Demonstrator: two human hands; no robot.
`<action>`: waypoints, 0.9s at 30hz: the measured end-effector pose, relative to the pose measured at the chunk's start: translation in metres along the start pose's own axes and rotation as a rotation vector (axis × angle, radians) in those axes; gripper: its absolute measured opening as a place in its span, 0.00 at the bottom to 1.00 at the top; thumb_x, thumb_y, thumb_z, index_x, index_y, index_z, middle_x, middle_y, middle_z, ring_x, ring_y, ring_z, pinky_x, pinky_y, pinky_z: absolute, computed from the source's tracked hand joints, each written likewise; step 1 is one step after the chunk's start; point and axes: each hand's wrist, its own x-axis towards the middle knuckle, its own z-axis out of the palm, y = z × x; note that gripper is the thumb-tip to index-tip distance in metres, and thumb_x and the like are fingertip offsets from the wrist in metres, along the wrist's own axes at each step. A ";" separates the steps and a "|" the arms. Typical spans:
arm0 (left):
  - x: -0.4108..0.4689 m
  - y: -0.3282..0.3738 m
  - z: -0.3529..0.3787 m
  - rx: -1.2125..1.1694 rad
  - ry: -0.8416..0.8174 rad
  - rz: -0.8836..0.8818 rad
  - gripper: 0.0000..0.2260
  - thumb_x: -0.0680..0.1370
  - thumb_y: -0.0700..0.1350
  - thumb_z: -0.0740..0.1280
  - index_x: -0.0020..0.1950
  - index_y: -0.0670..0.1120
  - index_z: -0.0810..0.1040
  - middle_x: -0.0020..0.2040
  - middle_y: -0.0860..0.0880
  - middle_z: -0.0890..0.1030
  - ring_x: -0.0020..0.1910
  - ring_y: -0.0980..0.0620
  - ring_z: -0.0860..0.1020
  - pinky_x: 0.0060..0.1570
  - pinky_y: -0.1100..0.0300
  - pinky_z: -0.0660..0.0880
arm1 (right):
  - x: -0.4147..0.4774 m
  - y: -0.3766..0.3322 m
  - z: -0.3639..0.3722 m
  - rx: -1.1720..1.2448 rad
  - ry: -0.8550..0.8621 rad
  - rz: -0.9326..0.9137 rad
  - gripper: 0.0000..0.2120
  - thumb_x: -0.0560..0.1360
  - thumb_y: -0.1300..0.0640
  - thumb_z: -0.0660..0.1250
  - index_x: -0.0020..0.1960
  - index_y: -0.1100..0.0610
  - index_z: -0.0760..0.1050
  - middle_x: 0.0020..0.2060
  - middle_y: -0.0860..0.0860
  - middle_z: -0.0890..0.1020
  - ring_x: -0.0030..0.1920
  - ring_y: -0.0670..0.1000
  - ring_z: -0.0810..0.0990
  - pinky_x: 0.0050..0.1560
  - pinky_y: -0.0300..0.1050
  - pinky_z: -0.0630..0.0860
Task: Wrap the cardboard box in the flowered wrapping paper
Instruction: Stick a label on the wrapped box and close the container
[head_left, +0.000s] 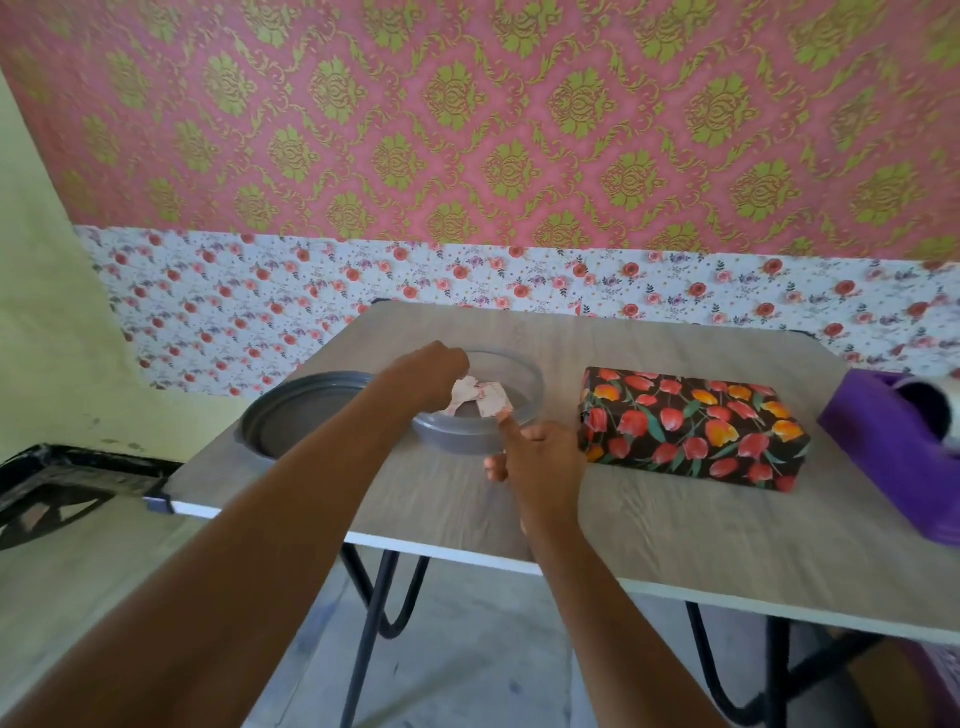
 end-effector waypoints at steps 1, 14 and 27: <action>0.005 -0.001 0.001 0.081 -0.018 -0.022 0.17 0.76 0.37 0.71 0.65 0.45 0.76 0.59 0.44 0.79 0.52 0.44 0.81 0.55 0.49 0.80 | 0.001 0.001 0.001 -0.002 -0.003 0.000 0.18 0.77 0.44 0.73 0.39 0.59 0.78 0.27 0.52 0.84 0.26 0.50 0.83 0.27 0.38 0.77; 0.013 -0.012 0.002 -0.127 0.183 -0.119 0.04 0.82 0.44 0.66 0.48 0.46 0.75 0.50 0.45 0.78 0.44 0.46 0.77 0.42 0.53 0.72 | 0.011 0.001 0.006 -0.051 0.073 0.029 0.15 0.77 0.47 0.74 0.42 0.59 0.76 0.27 0.51 0.81 0.24 0.44 0.79 0.26 0.31 0.73; -0.095 0.037 -0.003 -0.525 0.466 0.073 0.08 0.78 0.40 0.72 0.39 0.42 0.80 0.35 0.49 0.81 0.36 0.50 0.79 0.39 0.60 0.75 | -0.011 -0.015 -0.016 0.296 0.014 0.015 0.17 0.82 0.47 0.67 0.42 0.60 0.77 0.34 0.55 0.81 0.30 0.52 0.79 0.28 0.41 0.74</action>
